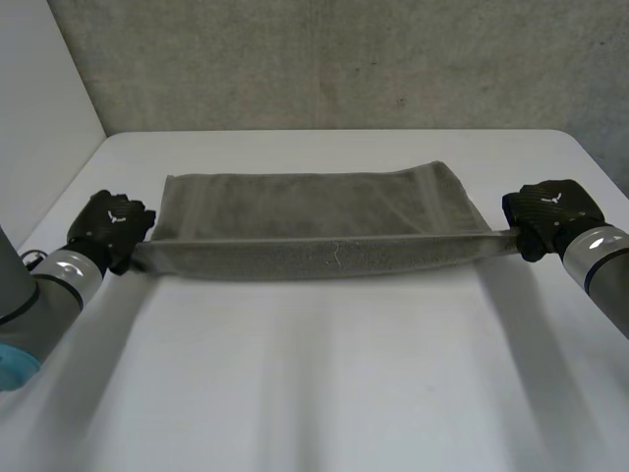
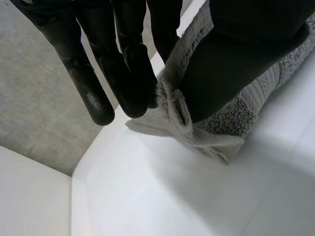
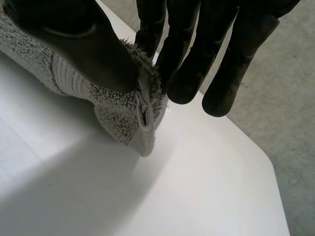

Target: Fold the laundry

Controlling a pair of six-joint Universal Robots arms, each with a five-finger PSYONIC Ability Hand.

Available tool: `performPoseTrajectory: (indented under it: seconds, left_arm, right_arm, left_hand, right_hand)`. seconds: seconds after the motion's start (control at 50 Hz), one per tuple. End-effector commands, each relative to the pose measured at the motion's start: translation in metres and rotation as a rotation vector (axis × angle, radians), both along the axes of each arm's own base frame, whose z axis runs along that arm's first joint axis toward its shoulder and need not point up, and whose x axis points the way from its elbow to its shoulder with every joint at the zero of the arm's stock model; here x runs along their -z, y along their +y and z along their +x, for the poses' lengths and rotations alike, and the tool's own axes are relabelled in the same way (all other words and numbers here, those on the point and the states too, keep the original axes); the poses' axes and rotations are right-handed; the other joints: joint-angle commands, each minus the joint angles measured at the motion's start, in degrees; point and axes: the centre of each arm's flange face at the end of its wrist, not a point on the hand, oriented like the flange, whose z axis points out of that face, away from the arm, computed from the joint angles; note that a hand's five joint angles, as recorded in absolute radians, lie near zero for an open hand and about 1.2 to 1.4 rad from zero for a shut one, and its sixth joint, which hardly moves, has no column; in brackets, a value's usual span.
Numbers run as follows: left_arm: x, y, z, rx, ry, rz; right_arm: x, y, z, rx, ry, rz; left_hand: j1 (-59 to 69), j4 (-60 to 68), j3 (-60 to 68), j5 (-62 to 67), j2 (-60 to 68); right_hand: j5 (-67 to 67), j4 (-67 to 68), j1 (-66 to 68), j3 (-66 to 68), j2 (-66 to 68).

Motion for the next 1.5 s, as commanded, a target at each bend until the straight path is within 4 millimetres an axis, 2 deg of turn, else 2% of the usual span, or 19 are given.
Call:
performPoseTrajectory:
  seconds: [0.02, 0.04, 0.08, 0.16, 0.26, 0.3, 0.36, 0.54, 0.64, 0.7, 0.78, 0.8, 0.84, 0.96, 1.06, 1.42, 1.44, 1.46, 1.5]
  left_arm:
    - [-0.045, 0.013, 0.003, -0.007, 0.017, -0.073]
    - [-0.053, 0.02, 0.002, -0.006, 0.022, -0.075]
    - [-0.058, 0.027, 0.002, -0.002, 0.026, -0.068]
    - [-0.07, 0.044, 0.003, 0.001, 0.037, -0.067]
    - [-0.083, 0.082, 0.009, 0.004, 0.033, -0.043]
    - [-0.086, 0.091, 0.013, 0.004, 0.034, -0.031]
    - [-0.089, 0.103, 0.02, 0.011, 0.039, 0.015]
    - [-0.079, 0.104, 0.03, 0.043, 0.021, 0.08]
    - [-0.049, 0.075, 0.022, 0.086, 0.03, 0.113]
    - [-0.045, 0.065, 0.015, 0.113, 0.024, 0.095]
    - [-0.026, 0.032, 0.004, 0.09, 0.002, 0.083]
    - [-0.026, 0.032, 0.004, 0.09, 0.002, 0.083]
    - [-0.015, 0.008, 0.003, 0.023, -0.009, 0.079]
    - [0.001, -0.029, -0.002, -0.012, 0.009, 0.059]
    - [0.006, -0.046, -0.008, -0.013, 0.048, 0.04]
    - [0.024, -0.071, -0.025, 0.013, 0.087, -0.027]
    - [0.028, -0.072, -0.024, 0.005, 0.085, -0.021]
    - [0.028, -0.072, -0.024, 0.005, 0.085, -0.021]
    - [0.034, -0.072, -0.023, -0.005, 0.079, -0.008]
  right_arm:
    - [-0.028, 0.009, -0.002, -0.011, 0.003, -0.04]
    - [-0.028, 0.009, -0.002, -0.011, 0.003, -0.04]
    - [-0.047, 0.021, -0.001, -0.05, 0.036, -0.027]
    - [-0.055, 0.033, -0.006, -0.091, 0.092, 0.05]
    - [-0.065, 0.057, -0.025, -0.141, 0.22, 0.179]
    - [-0.073, 0.076, -0.032, -0.202, 0.328, 0.231]
    - [-0.079, 0.083, -0.04, -0.224, 0.393, 0.251]
    - [-0.076, 0.077, -0.044, -0.228, 0.407, 0.249]
    - [-0.051, 0.053, -0.044, -0.227, 0.399, 0.292]
    - [-0.041, 0.037, -0.044, -0.193, 0.376, 0.304]
    - [-0.024, 0.014, -0.027, -0.186, 0.337, 0.277]
    - [-0.023, 0.014, -0.027, -0.186, 0.337, 0.277]
    - [-0.013, -0.003, -0.021, -0.164, 0.312, 0.24]
    - [-0.002, -0.027, -0.014, -0.115, 0.283, 0.162]
    - [0.01, -0.049, 0.0, -0.097, 0.276, 0.068]
    - [0.03, -0.079, 0.02, -0.063, 0.299, -0.026]
    - [0.031, -0.083, 0.02, -0.051, 0.301, -0.039]
    - [0.031, -0.083, 0.02, -0.051, 0.301, -0.039]
    - [0.034, -0.091, 0.02, -0.022, 0.303, -0.066]
  left_hand:
    - [13.5, 11.7, 11.8, 12.8, 11.7]
    - [13.5, 11.7, 11.8, 12.8, 11.7]
    - [13.5, 11.7, 11.8, 12.8, 11.7]
    - [13.5, 11.7, 11.8, 12.8, 11.7]
    - [13.5, 11.7, 11.8, 12.8, 11.7]
    - [13.5, 11.7, 11.8, 12.8, 11.7]
    - [13.5, 11.7, 11.8, 12.8, 11.7]
    - [13.5, 11.7, 11.8, 12.8, 11.7]
    - [13.5, 11.7, 11.8, 12.8, 11.7]
    - [13.5, 11.7, 11.8, 12.8, 11.7]
    - [13.5, 11.7, 11.8, 12.8, 11.7]
    - [13.5, 11.7, 11.8, 12.8, 11.7]
    - [13.5, 11.7, 11.8, 12.8, 11.7]
    - [13.5, 11.7, 11.8, 12.8, 11.7]
    - [13.5, 11.7, 11.8, 12.8, 11.7]
    - [13.5, 11.7, 11.8, 12.8, 11.7]
    - [-1.6, -3.4, -3.3, -2.4, -3.4]
    - [-1.8, -3.6, -3.5, -2.5, -3.6]
    - [-56.5, -58.3, -58.2, -57.2, -58.3]
  right_hand:
    - [2.4, 3.1, 3.9, 3.1, 3.8]
    - [2.4, 3.1, 3.9, 3.1, 3.8]
    - [2.4, 3.1, 3.9, 3.1, 3.8]
    - [2.4, 3.1, 3.9, 3.1, 3.8]
    - [2.4, 3.1, 3.9, 3.1, 3.8]
    - [2.4, 3.1, 3.9, 3.1, 3.8]
    - [2.4, 3.1, 3.9, 3.1, 3.8]
    - [2.4, 3.1, 3.9, 3.1, 3.8]
    - [2.4, 3.1, 3.9, 3.1, 3.8]
    - [2.4, 3.1, 3.9, 3.1, 3.8]
    - [2.4, 3.1, 3.9, 3.1, 3.8]
    - [2.4, 3.1, 3.9, 3.1, 3.8]
    - [2.4, 3.1, 3.9, 3.1, 3.8]
    - [2.4, 3.1, 3.9, 3.1, 3.8]
    - [2.4, 3.1, 3.9, 3.1, 3.8]
    - [2.4, 3.1, 3.9, 3.1, 3.8]
    - [-6.5, -5.8, -5.1, -5.9, -5.1]
    - [-6.6, -5.9, -5.2, -6.0, -5.2]
    - [-67.6, -66.9, -66.1, -66.9, -66.2]
